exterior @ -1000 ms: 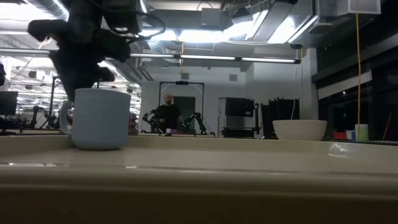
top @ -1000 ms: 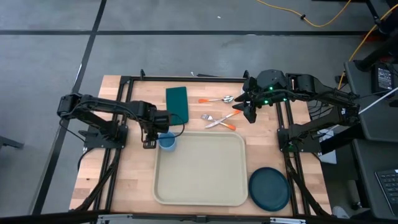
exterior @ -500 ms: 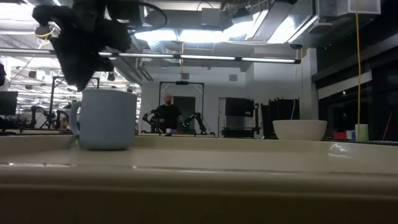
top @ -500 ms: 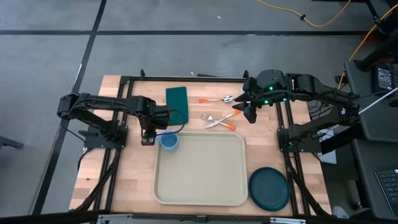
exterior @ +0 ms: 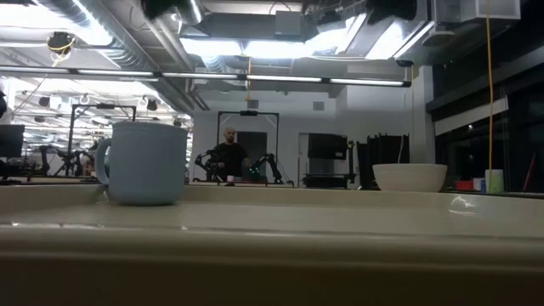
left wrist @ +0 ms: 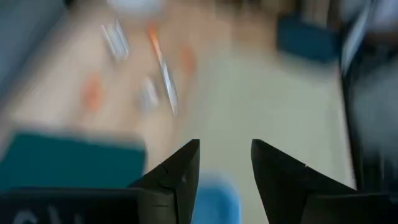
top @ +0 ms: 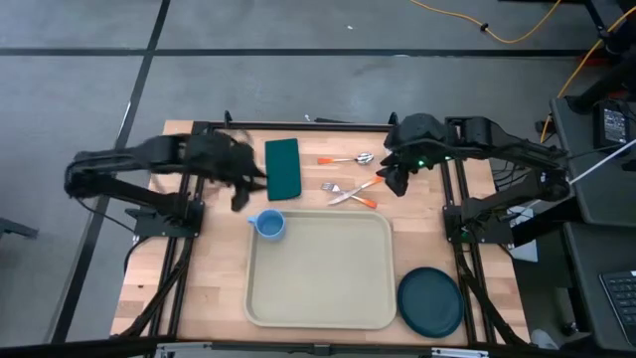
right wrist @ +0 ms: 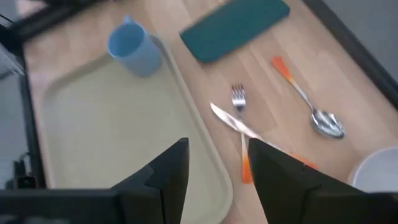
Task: Set up tray
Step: Put the green plate on the gray tray below the blue mug
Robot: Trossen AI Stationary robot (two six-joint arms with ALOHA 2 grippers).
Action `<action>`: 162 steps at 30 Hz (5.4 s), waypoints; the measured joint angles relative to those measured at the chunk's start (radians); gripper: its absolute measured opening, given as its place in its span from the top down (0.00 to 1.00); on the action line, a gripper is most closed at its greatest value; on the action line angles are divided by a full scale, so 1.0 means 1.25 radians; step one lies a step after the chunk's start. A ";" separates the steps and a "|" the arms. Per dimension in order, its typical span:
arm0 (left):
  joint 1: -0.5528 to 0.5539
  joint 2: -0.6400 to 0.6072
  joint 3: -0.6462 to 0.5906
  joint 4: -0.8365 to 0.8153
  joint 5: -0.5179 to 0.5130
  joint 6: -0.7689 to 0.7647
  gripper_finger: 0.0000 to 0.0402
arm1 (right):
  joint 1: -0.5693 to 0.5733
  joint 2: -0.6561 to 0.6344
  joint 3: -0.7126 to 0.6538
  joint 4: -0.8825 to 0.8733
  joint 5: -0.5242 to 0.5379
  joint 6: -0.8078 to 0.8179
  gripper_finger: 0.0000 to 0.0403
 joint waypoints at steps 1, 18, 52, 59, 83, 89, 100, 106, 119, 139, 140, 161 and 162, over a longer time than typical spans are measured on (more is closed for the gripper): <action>-0.004 -0.028 0.000 0.040 -0.034 -0.007 0.65 | -0.003 0.010 0.000 -0.006 0.000 -0.002 0.58; -0.049 -0.147 -0.002 0.129 -0.214 0.072 0.65 | -0.173 0.133 0.000 -0.179 0.019 -0.068 0.58; -0.049 -0.134 -0.002 0.070 -0.237 0.110 0.65 | 0.431 -0.023 -0.312 -0.203 -0.168 -0.027 0.58; -0.049 -0.134 -0.002 0.070 -0.237 0.099 0.65 | 0.535 -0.022 -0.452 -0.021 -0.208 0.093 0.58; -0.049 -0.135 -0.002 0.071 -0.235 0.094 0.65 | 0.621 -0.022 -0.684 0.246 -0.227 0.344 0.58; -0.049 -0.135 -0.002 0.071 -0.235 0.094 0.65 | 0.621 -0.022 -0.684 0.242 -0.174 0.345 0.58; -0.049 -0.135 -0.002 0.071 -0.214 0.086 0.65 | 0.621 -0.022 -0.762 0.299 -0.207 0.402 0.58; -0.049 -0.135 -0.002 0.071 -0.214 0.075 0.65 | 0.621 -0.022 -0.764 0.316 -0.191 0.399 0.59; -0.049 -0.135 -0.002 0.071 -0.214 0.074 0.65 | 0.621 -0.022 -0.826 0.421 -0.210 0.460 0.78; -0.049 -0.136 -0.002 0.071 -0.214 0.074 0.65 | 0.621 -0.043 -0.802 0.379 -0.225 0.483 0.97; -0.049 -0.136 -0.002 0.071 -0.214 0.074 0.65 | 0.621 -0.051 -0.796 0.369 -0.225 0.483 0.97; -0.049 -0.089 -0.001 0.065 -0.126 0.161 0.65 | 0.554 -0.262 -0.601 0.252 -0.114 0.692 0.97; -0.049 -0.081 -0.001 0.065 -0.124 0.173 0.65 | 0.543 -0.262 -0.596 0.269 -0.111 0.708 0.97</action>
